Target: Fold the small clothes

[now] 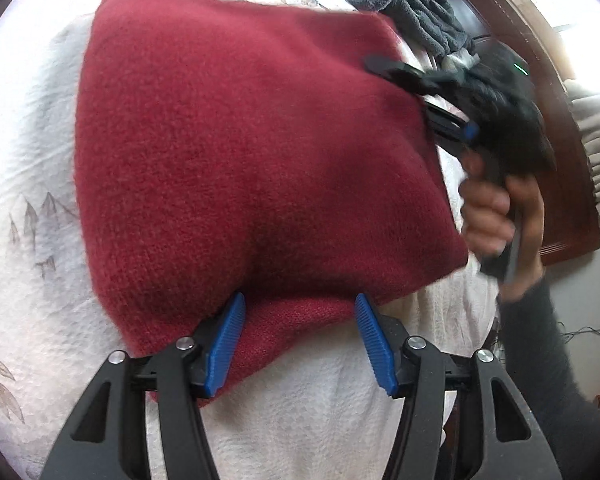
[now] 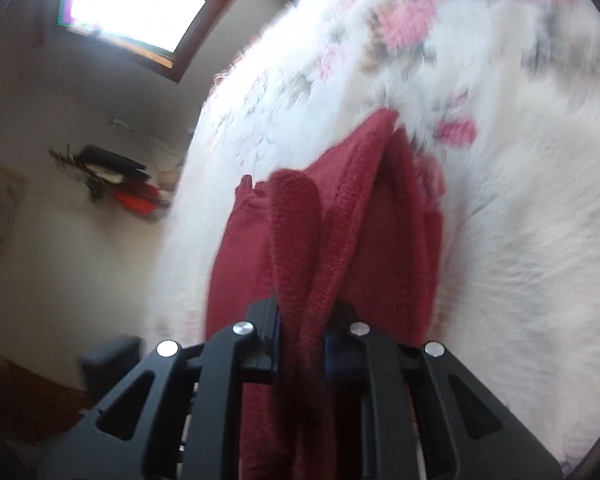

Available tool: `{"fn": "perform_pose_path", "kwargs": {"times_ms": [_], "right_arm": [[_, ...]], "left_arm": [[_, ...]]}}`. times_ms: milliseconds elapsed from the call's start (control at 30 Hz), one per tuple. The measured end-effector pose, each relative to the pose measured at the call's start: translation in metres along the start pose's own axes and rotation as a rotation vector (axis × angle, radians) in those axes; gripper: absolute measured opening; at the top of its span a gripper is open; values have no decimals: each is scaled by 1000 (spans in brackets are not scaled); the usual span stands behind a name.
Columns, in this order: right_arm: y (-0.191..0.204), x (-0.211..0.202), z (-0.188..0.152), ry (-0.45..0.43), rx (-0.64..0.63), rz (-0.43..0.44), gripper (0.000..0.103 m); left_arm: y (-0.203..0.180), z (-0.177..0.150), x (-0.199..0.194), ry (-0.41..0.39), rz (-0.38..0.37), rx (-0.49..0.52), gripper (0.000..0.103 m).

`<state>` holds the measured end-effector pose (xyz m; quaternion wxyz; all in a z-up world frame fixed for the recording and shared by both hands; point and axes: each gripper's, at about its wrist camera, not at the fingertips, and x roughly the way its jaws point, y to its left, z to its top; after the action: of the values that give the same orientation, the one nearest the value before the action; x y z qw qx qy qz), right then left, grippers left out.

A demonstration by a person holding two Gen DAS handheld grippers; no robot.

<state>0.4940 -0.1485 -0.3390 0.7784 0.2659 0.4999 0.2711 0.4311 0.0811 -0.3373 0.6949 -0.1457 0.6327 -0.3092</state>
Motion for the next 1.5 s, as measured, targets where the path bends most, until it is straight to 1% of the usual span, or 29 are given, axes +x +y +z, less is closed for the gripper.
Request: {"fn": "perform_pose_path", "kwargs": {"times_ms": [33,133,200,233,300,333,367,400,433,467,533,600,633,700,733,800,867,933,1000,1067,1100,1167,1200,1233,1300,1333,1367,1400,1500], "right_arm": [[-11,8,-6,19,35,-37,13],[-31,16,-7,48,105,1,19],[-36,14,3,52,160,51,41],[-39,13,9,41,184,72,56],[-41,14,23,28,200,54,58],[-43,17,28,36,215,57,52],[-43,20,33,38,220,53,27],[-40,20,36,37,194,38,17],[-32,18,39,19,139,7,16],[-23,13,41,-28,83,-23,15],[-27,12,37,-52,64,-66,15],[-38,25,30,0,65,-122,21],[-39,28,29,16,66,-122,23],[-33,17,27,9,67,-119,35],[-27,0,24,-40,75,-123,44],[-8,-25,18,-109,14,-139,45],[14,-39,8,-99,-54,-60,45],[29,-21,-1,17,-132,-43,43],[26,4,-5,109,-151,-97,35],[2,22,-5,150,-114,-162,3],[-8,24,-4,151,-88,-159,0],[-18,13,-2,122,-21,-125,2],[-11,1,-4,91,-31,-123,6],[-5,-6,-6,76,-42,-117,16],[18,-23,-22,59,-77,-34,17],[31,-27,-33,75,-108,16,18],[40,-25,-39,88,-131,25,18],[43,-21,-46,109,-146,23,18],[24,6,-56,182,-101,-38,10]], "left_arm": [[3,-2,-1,2,-6,1,58],[5,-5,-11,7,-18,1,58],[2,-6,-27,-14,-38,13,58],[2,-6,-36,-31,-39,21,58],[7,-4,-51,-67,-26,16,58],[11,-2,-57,-83,-24,6,58],[16,-1,-63,-99,-28,-8,58],[23,3,-71,-122,-41,-33,58],[30,6,-76,-136,-58,-53,58],[36,9,-81,-148,-79,-71,58],[46,17,-88,-174,-100,-94,58],[53,24,-90,-180,-115,-115,58],[54,29,-90,-181,-120,-118,58],[54,44,-92,-184,-127,-114,58],[55,55,-92,-188,-127,-110,58],[51,72,-92,-188,-139,-86,58],[48,93,-86,-173,-136,-58,58],[49,110,-69,-139,-119,-54,58],[53,121,-52,-117,-39,-57,58],[61,129,-33,-87,10,-70,55],[64,130,-25,-70,28,-75,50],[60,131,-24,-64,52,-54,49],[56,129,-30,-71,57,-46,49],[51,125,-40,-91,43,-38,49],[31,108,-63,-120,-53,18,49],[24,99,-67,-119,-78,39,49],[17,88,-69,-110,-94,61,49],[11,76,-62,-86,-94,77,49],[20,59,-32,-14,6,70,46]]}}
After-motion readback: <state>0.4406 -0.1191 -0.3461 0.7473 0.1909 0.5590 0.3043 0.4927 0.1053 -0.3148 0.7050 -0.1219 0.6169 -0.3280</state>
